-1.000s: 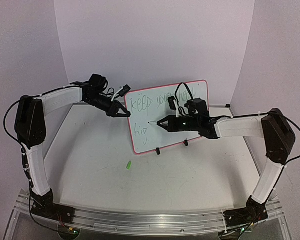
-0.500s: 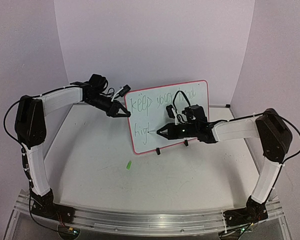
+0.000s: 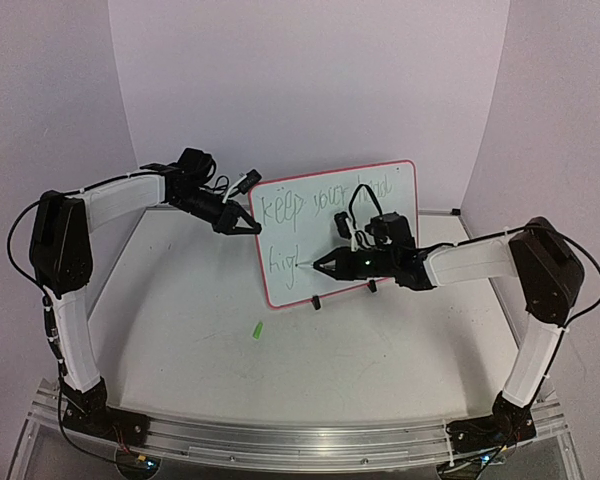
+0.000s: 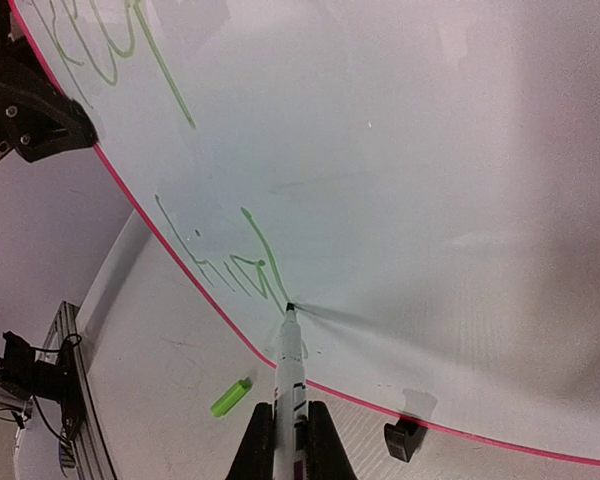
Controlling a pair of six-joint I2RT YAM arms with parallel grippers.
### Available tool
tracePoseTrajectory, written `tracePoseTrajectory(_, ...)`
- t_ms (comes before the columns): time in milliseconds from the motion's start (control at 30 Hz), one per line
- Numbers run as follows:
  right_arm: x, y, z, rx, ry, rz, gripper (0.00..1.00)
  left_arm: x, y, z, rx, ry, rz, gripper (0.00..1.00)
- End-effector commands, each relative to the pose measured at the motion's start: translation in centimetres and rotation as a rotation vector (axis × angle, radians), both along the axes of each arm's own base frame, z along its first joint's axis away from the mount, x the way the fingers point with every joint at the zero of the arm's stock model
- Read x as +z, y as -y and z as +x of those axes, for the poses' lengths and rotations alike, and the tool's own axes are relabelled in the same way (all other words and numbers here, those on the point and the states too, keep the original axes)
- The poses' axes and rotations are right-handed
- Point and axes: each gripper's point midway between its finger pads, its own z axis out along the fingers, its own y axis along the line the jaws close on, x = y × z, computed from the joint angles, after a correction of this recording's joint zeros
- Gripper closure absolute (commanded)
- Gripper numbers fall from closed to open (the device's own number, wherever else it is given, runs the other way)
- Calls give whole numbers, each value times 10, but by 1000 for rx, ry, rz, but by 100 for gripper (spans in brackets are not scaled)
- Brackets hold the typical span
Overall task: Write a sentence on the whiteboard
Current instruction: Write a sentence at the corner of the board.
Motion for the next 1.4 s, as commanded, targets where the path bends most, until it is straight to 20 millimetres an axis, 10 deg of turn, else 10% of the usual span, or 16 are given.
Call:
tracePoseTrajectory(0, 42, 5, 15, -76, 101, 83, 100, -1, 3, -12, -22, 30, 38, 100)
tracePoseTrajectory(933, -11, 19, 3, -99, 12, -23, 100, 0, 4, -14, -26, 35, 40, 100)
tracePoseTrajectory(1367, 22, 19, -12, -38, 79, 35, 100, 1, 5, -14, -26, 37, 41, 100)
